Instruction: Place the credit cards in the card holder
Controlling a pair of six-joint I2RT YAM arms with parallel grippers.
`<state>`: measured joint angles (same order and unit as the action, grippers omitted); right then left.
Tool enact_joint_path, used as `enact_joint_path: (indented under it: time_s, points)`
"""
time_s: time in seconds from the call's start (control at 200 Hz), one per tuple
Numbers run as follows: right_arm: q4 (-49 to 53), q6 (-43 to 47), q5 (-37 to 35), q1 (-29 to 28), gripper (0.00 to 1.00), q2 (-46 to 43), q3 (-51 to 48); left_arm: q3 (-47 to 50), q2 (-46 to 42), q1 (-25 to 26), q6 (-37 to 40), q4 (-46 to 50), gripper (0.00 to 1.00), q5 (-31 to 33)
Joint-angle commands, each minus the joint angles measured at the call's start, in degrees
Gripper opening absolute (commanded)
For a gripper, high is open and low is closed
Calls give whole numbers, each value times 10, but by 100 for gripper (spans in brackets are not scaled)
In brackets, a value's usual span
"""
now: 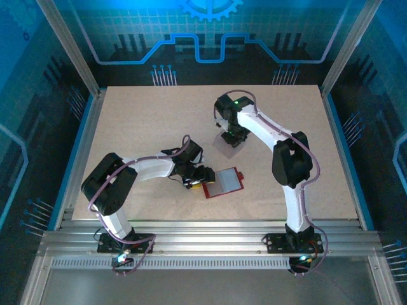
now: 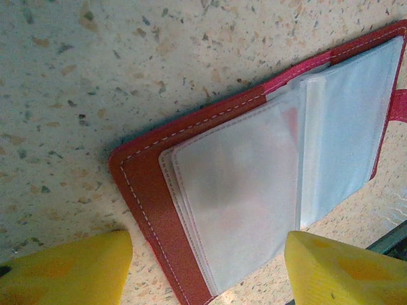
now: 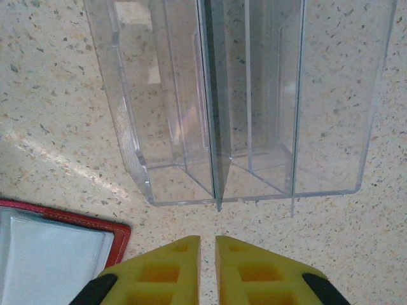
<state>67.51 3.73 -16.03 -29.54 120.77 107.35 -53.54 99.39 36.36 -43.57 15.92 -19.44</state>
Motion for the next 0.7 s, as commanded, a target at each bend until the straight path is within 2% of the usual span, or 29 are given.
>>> enact_joint_path:
  time_s: [0.0, 0.19, 0.695]
  points:
    - [14, 7, 7, 6, 17, 4, 11, -1, 11, -3, 0, -1, 67, -7]
    - [18, 11, 12, 6, 21, 20, 21, -3, 15, -4, 0, -1, 67, -8]
    - [18, 13, 10, 8, 19, 39, 27, -3, 16, -5, 0, -1, 67, -7]
